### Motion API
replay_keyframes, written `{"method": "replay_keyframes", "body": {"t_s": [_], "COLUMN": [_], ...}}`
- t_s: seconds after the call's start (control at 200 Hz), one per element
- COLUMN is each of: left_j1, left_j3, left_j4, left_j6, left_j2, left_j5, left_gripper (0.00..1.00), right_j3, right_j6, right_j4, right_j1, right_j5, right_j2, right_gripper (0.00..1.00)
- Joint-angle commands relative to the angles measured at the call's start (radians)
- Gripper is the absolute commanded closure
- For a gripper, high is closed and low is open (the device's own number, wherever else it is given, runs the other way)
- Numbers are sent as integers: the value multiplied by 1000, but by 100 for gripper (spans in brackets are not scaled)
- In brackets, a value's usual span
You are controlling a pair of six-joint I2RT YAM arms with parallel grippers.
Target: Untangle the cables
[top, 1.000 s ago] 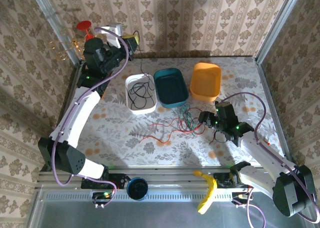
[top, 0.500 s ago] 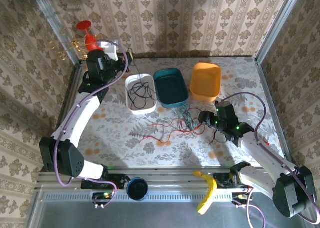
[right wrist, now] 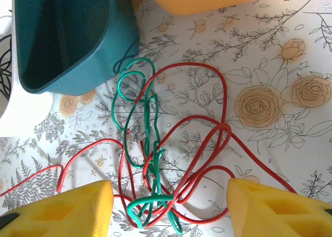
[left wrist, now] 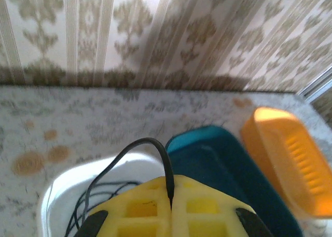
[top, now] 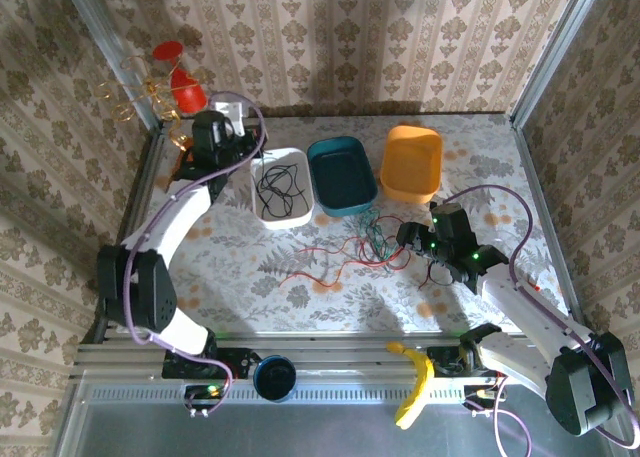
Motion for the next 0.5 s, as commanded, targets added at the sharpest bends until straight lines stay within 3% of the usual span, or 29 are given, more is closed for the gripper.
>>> {"method": "replay_keyframes", "body": {"t_s": [0.0,0.295,0.495], "left_j1": [-13,-85,-141], "left_j3": [-43,5,13], "left_j4": [28,-28,-39], "left_j6": [-24,-17,41], "left_j2": [85,258,166], "left_j5": [3,-19,-100], "left_gripper": [100,100,54], "right_j3": [17,20,19], "right_j6": [-24,-33,-32], "right_j4": [-20,-44,-45], "right_j1": [4,4,4], "right_j5": [-5,10,16], "right_j2": [2,-12,-17], "right_gripper": [39,39,39]}}
